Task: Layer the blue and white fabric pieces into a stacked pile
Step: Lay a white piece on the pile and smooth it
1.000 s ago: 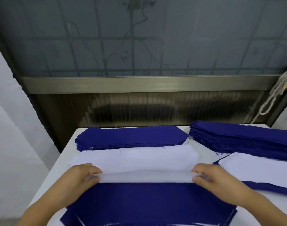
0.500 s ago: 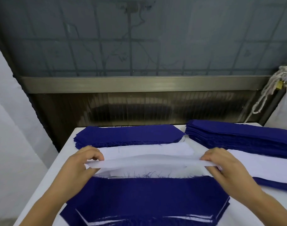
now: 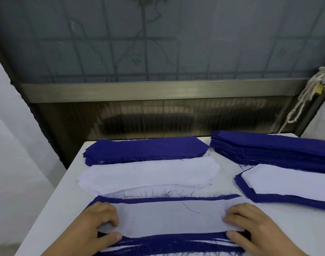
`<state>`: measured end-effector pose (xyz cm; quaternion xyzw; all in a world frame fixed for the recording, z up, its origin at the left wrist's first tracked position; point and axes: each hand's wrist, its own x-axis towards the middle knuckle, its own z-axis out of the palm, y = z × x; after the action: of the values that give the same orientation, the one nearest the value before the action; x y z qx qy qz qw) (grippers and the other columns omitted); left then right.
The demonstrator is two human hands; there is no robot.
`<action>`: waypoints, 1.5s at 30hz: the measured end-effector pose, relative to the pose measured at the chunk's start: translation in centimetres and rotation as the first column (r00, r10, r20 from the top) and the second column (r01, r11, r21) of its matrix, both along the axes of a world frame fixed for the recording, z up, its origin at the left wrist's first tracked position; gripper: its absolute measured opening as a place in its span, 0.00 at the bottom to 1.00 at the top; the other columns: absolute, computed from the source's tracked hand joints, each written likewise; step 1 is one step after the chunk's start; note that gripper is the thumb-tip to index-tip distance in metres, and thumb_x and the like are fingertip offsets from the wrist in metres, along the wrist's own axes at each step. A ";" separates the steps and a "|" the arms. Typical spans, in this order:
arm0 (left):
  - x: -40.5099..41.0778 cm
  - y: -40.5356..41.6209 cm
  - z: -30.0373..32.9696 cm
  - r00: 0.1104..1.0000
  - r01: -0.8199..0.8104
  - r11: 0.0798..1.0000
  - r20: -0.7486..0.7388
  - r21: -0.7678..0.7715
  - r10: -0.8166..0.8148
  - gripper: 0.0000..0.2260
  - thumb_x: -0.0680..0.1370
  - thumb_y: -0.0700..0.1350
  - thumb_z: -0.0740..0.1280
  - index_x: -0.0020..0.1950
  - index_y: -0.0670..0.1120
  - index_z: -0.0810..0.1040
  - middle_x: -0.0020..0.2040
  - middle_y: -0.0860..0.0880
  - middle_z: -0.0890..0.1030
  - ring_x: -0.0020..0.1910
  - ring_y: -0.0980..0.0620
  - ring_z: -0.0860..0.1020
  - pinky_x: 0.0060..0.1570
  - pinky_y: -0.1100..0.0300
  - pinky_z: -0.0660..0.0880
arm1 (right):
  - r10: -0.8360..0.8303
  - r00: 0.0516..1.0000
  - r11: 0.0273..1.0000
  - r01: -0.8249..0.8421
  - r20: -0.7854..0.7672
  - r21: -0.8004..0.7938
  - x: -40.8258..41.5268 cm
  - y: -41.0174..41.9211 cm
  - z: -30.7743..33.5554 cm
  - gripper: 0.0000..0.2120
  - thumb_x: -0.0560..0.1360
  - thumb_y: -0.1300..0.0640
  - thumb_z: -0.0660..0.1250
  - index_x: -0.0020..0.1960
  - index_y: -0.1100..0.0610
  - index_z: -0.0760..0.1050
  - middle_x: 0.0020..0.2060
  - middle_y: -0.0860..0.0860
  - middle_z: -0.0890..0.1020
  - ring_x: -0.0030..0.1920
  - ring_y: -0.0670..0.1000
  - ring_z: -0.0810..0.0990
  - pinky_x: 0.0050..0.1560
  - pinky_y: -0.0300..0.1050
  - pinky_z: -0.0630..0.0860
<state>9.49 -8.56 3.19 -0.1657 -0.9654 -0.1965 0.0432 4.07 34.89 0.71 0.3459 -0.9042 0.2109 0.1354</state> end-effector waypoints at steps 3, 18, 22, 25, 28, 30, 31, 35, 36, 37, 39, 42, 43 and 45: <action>-0.3 0.3 0.0 0.999 -0.032 1.000 -0.007 0.000 0.032 0.13 0.70 0.70 0.60 0.40 0.63 0.76 0.47 0.68 0.76 0.50 0.69 0.72 0.53 0.75 0.63 | -0.028 0.999 1.000 0.028 0.034 0.012 0.2 -0.1 0.3 0.09 0.74 0.44 0.66 0.48 0.45 0.82 0.47 0.38 0.77 0.48 0.37 0.75 0.50 0.33 0.71; -6.0 3.1 -0.5 0.995 -0.095 0.995 -0.016 0.035 0.095 0.04 0.75 0.54 0.70 0.42 0.61 0.76 0.43 0.68 0.73 0.50 0.66 0.71 0.48 0.74 0.70 | -0.124 0.981 0.992 0.121 0.150 0.026 -6.6 -3.1 2.1 0.02 0.78 0.54 0.67 0.49 0.48 0.76 0.46 0.37 0.74 0.48 0.41 0.73 0.50 0.36 0.71; -10.8 6.9 -0.4 0.995 -0.104 0.992 0.021 0.068 0.102 0.04 0.78 0.54 0.66 0.51 0.62 0.76 0.47 0.69 0.71 0.50 0.68 0.71 0.47 0.79 0.66 | -0.048 0.974 0.999 0.041 0.223 0.035 -11.2 -7.0 1.7 0.04 0.79 0.50 0.63 0.54 0.46 0.73 0.50 0.38 0.72 0.52 0.39 0.69 0.54 0.31 0.67; -13.4 8.8 -0.5 0.993 -0.088 0.988 0.084 0.126 0.078 0.06 0.78 0.52 0.67 0.54 0.57 0.78 0.49 0.64 0.74 0.50 0.64 0.74 0.51 0.74 0.70 | -0.056 0.953 0.993 0.021 0.298 0.118 -13.5 -8.3 1.1 0.04 0.78 0.46 0.63 0.52 0.42 0.69 0.48 0.37 0.71 0.51 0.38 0.68 0.52 0.29 0.64; -14.7 9.4 -1.1 0.978 -0.102 0.969 0.200 0.225 0.057 0.04 0.76 0.50 0.69 0.50 0.58 0.77 0.48 0.61 0.76 0.49 0.62 0.75 0.50 0.70 0.73 | -0.046 0.944 0.992 0.004 0.326 0.128 -14.4 -8.3 0.5 0.05 0.77 0.45 0.63 0.45 0.38 0.67 0.44 0.37 0.72 0.49 0.39 0.68 0.48 0.31 0.63; -15.1 9.3 -1.6 0.974 -0.113 0.961 0.218 0.253 0.057 0.04 0.75 0.52 0.70 0.47 0.59 0.77 0.47 0.60 0.76 0.48 0.62 0.75 0.49 0.70 0.74 | -0.043 0.943 0.994 0.008 0.330 0.109 -14.5 -8.3 0.2 0.08 0.78 0.46 0.63 0.42 0.37 0.66 0.42 0.38 0.72 0.48 0.39 0.69 0.47 0.31 0.64; -15.3 9.3 -1.7 0.974 -0.115 0.960 0.219 0.257 0.058 0.04 0.74 0.53 0.71 0.46 0.59 0.77 0.47 0.60 0.76 0.48 0.63 0.75 0.48 0.70 0.73 | -0.046 0.940 0.995 0.014 0.338 0.096 -14.6 -8.3 0.1 0.09 0.78 0.47 0.64 0.41 0.38 0.66 0.42 0.38 0.72 0.48 0.40 0.70 0.46 0.31 0.65; -15.7 9.6 -1.9 0.973 -0.120 0.962 0.221 0.246 0.065 0.09 0.70 0.58 0.73 0.47 0.57 0.79 0.45 0.59 0.76 0.46 0.64 0.74 0.46 0.69 0.74 | -0.061 0.922 0.996 0.031 0.383 0.083 -15.3 -8.8 0.1 0.05 0.79 0.51 0.63 0.45 0.46 0.74 0.43 0.41 0.75 0.47 0.42 0.72 0.47 0.32 0.69; -15.7 9.7 -1.8 0.972 -0.129 0.964 0.221 0.231 0.077 0.10 0.70 0.59 0.73 0.47 0.57 0.79 0.45 0.59 0.76 0.46 0.63 0.75 0.45 0.68 0.74 | -0.070 0.917 0.995 0.038 0.394 0.088 -15.5 -9.0 0.2 0.06 0.80 0.51 0.62 0.45 0.49 0.74 0.43 0.42 0.76 0.47 0.43 0.73 0.48 0.33 0.70; -15.8 9.8 -1.8 0.972 -0.137 0.968 0.218 0.212 0.090 0.11 0.70 0.59 0.73 0.47 0.56 0.79 0.45 0.58 0.76 0.45 0.61 0.75 0.44 0.67 0.74 | -0.085 0.912 0.994 0.053 0.402 0.091 -15.7 -9.2 0.3 0.08 0.81 0.51 0.60 0.45 0.50 0.74 0.44 0.44 0.76 0.46 0.44 0.74 0.49 0.34 0.71; -16.0 10.2 -1.7 0.974 -0.148 0.976 0.194 0.157 0.116 0.08 0.73 0.57 0.71 0.46 0.55 0.78 0.44 0.57 0.76 0.43 0.58 0.75 0.43 0.65 0.74 | -0.131 0.904 0.990 0.098 0.407 0.101 -15.9 -9.6 0.3 0.11 0.82 0.51 0.57 0.45 0.53 0.74 0.44 0.48 0.77 0.46 0.47 0.75 0.51 0.39 0.72; -16.4 10.6 -1.7 0.976 -0.171 0.982 0.153 0.084 0.157 0.03 0.78 0.52 0.65 0.47 0.54 0.77 0.41 0.59 0.74 0.41 0.58 0.74 0.43 0.63 0.73 | -0.174 0.881 0.984 0.142 0.439 0.104 -16.0 -9.9 0.4 0.14 0.82 0.48 0.56 0.46 0.54 0.75 0.43 0.49 0.78 0.46 0.49 0.76 0.51 0.42 0.74; -16.5 10.7 -1.7 0.976 -0.177 0.982 0.145 0.073 0.165 0.03 0.79 0.51 0.64 0.46 0.54 0.76 0.40 0.58 0.73 0.40 0.58 0.74 0.41 0.64 0.71 | -0.172 0.874 0.985 0.145 0.455 0.094 -15.9 -10.0 0.4 0.14 0.81 0.45 0.57 0.44 0.52 0.74 0.42 0.48 0.77 0.44 0.48 0.75 0.48 0.40 0.73; -16.8 10.8 -1.7 0.975 -0.182 0.981 0.139 0.060 0.172 0.04 0.79 0.50 0.64 0.45 0.54 0.74 0.39 0.58 0.73 0.39 0.58 0.73 0.39 0.64 0.67 | -0.185 0.870 0.982 0.142 0.458 0.127 -15.6 -10.1 0.5 0.15 0.76 0.36 0.58 0.43 0.47 0.71 0.40 0.44 0.75 0.42 0.46 0.74 0.43 0.37 0.70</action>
<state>-7.26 2.25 1.50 -0.0638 -0.9693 -0.2374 0.0023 -11.49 24.83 1.24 0.2129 -0.9446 0.2352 -0.0847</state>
